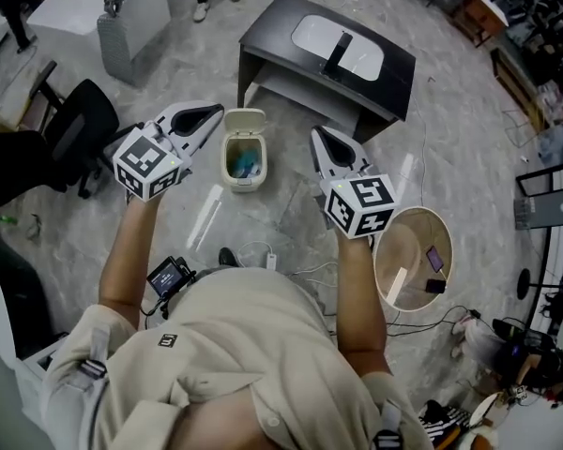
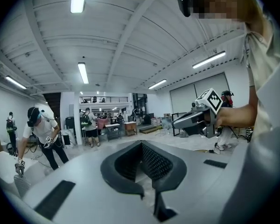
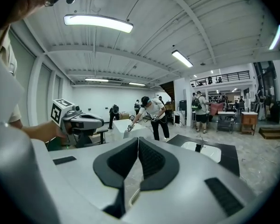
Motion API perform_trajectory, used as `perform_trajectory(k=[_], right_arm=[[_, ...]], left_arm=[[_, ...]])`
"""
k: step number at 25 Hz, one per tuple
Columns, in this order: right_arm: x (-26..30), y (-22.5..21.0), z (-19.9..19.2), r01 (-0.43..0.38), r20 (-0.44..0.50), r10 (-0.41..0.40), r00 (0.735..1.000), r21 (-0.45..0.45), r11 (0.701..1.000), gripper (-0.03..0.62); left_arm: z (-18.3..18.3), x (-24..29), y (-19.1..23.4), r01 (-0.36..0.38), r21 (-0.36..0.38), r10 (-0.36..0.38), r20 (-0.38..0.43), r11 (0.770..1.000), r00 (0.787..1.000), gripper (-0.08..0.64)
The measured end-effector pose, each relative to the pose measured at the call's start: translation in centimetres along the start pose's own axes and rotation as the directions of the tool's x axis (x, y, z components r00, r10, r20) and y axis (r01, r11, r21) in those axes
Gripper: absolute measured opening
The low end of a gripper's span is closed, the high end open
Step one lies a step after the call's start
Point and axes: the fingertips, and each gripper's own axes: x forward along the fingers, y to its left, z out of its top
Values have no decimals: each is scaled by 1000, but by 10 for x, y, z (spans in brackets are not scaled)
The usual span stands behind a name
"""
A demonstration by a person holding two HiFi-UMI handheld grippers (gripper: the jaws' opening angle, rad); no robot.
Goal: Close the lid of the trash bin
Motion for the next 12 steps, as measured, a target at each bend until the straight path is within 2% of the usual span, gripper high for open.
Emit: perform_trajectory(k=[7, 12], right_arm=[[25, 9, -2, 22, -19, -22, 1000, 0, 1000, 25], [52, 1, 0, -13, -34, 14, 999, 8, 1000, 25]], left_arm=[[-14, -14, 29, 7, -18, -7, 1, 1000, 1000, 15], [-25, -24, 55, -49, -36, 49, -19, 998, 999, 15]])
